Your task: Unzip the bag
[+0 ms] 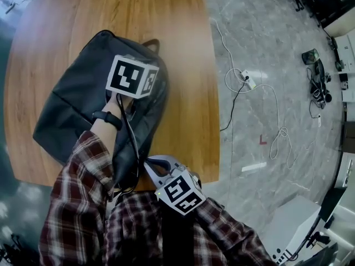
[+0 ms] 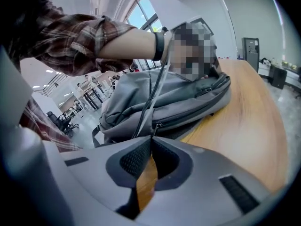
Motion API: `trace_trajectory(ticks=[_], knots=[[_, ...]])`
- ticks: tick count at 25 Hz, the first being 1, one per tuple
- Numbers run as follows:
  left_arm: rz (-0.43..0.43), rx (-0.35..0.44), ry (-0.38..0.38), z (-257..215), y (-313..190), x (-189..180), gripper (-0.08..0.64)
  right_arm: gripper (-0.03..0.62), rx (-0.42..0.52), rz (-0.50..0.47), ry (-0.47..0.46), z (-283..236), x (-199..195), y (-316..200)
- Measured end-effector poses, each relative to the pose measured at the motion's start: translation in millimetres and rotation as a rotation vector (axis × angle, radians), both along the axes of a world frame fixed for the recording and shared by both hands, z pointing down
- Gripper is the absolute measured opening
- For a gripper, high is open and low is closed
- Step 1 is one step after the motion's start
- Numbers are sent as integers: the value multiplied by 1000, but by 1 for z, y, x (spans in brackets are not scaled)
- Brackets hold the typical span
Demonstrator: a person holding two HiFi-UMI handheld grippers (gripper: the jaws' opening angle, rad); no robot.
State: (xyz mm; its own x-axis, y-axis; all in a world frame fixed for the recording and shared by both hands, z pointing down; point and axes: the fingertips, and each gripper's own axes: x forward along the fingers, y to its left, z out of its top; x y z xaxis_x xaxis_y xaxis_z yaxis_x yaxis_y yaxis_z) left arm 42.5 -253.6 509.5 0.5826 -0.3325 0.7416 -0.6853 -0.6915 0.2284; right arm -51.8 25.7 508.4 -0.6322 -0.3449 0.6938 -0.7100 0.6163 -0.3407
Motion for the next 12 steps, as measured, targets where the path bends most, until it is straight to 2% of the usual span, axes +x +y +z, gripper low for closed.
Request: trace_trajectory(ticks=[3,6,8,12], knots=[[12,24,58,-4,1,2,9,18,-11,50,-38,3,12,-6],[-8,45,167,-14,7,-2,9,18,-18,123,-97,0,29,-13],[-32,42,227,-25,20,-11,9,18,-19,170,-119,-7,43,-17],[-72,74,295,-62,58,-45,9,18,9,240,-123,-35,62,-35]])
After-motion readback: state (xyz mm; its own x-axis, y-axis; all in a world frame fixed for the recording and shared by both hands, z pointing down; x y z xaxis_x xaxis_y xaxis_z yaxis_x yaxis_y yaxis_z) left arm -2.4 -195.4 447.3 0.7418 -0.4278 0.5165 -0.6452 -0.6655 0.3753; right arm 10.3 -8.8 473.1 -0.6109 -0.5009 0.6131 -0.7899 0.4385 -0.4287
